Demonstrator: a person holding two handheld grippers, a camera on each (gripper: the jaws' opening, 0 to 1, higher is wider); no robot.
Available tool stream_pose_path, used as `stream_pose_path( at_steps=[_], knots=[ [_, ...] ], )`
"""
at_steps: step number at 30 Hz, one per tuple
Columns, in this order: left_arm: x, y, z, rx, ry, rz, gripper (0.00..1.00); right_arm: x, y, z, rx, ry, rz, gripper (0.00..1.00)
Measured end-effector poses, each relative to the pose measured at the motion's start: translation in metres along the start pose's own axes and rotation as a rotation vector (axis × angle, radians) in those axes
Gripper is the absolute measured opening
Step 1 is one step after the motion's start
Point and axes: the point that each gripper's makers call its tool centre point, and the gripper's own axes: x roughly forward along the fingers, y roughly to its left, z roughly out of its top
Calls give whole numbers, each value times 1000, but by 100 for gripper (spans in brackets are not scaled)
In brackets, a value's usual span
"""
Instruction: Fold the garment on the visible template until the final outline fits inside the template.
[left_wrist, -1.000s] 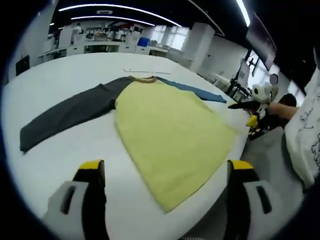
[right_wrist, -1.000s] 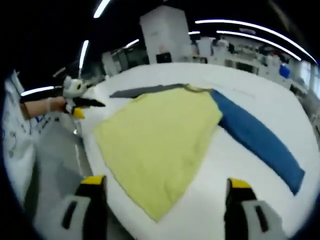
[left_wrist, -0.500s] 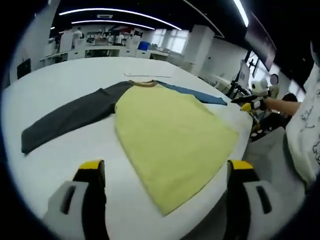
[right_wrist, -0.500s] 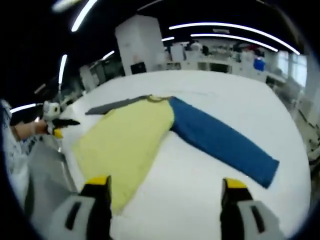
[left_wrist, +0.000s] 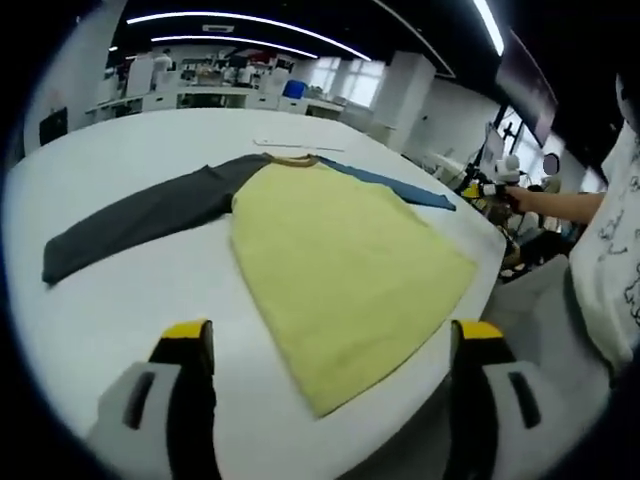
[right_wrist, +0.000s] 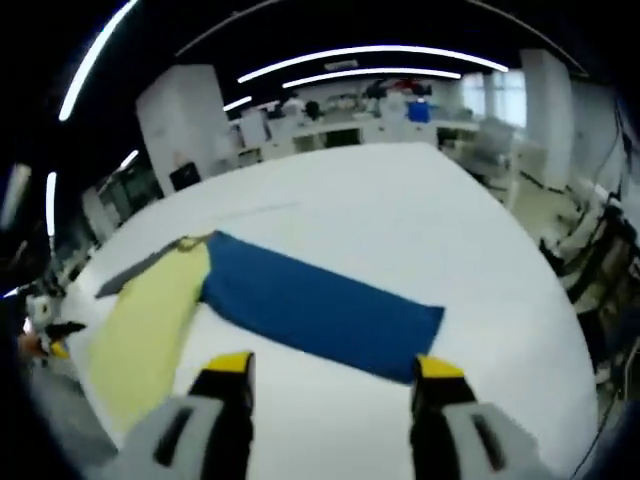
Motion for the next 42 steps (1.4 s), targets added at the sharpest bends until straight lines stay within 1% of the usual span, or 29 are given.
stream_pose_path(
  at_steps=[1, 2, 3, 4, 5, 7, 8, 9, 10, 11, 13, 14, 15, 16, 19, 22, 23, 27, 30, 32, 37, 39, 42],
  knots=[
    [-1, -1, -1, 3, 3, 2, 95, 2, -3, 1, 24, 0, -7, 54],
    [-1, 1, -3, 1, 4, 2, 95, 7, -8, 2, 18, -2, -6, 51],
    [-1, 3, -4, -4, 4, 2, 95, 10, -14, 0, 8, 10, -34, 49],
    [-1, 3, -4, -10, 4, 2, 95, 10, -12, -4, 1, 27, -49, 49],
    [-2, 3, -5, -11, 7, 6, 95, 17, -15, -5, 11, 30, -51, 49],
    [-2, 1, -6, -15, 19, 8, 94, 24, -21, -9, 77, 42, -62, 48],
    [-3, 1, -6, -13, 20, 8, 94, 26, -25, -14, 90, 63, -77, 46],
    [-4, 1, -5, -4, 14, 13, 94, 28, -29, -16, 70, 66, -92, 43],
    [-5, 1, -4, -2, 10, 15, 94, 29, -35, -20, 67, 83, -114, 40],
    [-5, 1, -4, -3, 8, 16, 93, 31, -38, -23, 78, 91, -119, 37],
    [-6, 0, -6, -5, 8, 18, 93, 33, -40, -29, 148, 97, -121, 36],
    [-7, 0, -6, -5, 8, 20, 92, 34, -43, -29, 146, 94, -123, 35],
    [-7, 0, -8, -6, 12, 24, 92, 33, -44, -30, 75, 99, -143, 32],
    [-7, 1, -14, -12, 27, 34, 91, 31, -44, -29, 39, 104, -153, 30],
    [-7, -2, -21, -37, 24, 38, 91, 34, -45, -28, 69, 92, -142, 26],
    [-3, -5, -30, -39, 46, 40, 90, 39, -50, -27, 78, 91, -146, 18],
    [-2, -7, -31, -40, 51, 40, 90, 42, -50, -26, 67, 91, -146, 16],
    [-3, -10, -31, -14, 66, 45, 89, 43, -50, -25, 59, 92, -146, 6],
    [-4, -8, -28, -9, 63, 56, 89, 47, -52, -23, 61, 82, -143, 1],
    [-5, -7, -25, -16, 50, 60, 89, 48, -47, -23, 75, 79, -137, 0],
    [-6, -3, -21, -21, 34, 76, 89, 52, -54, -17, 85, 75, -156, 0],
    [-8, 3, -23, -25, 32, 79, 89, 53, -55, -16, 90, 73, -171, 0],
    [-9, 8, -24, -28, 26, 82, 88, 53, -53, -15, 92, 76, -175, 0]
  ],
)
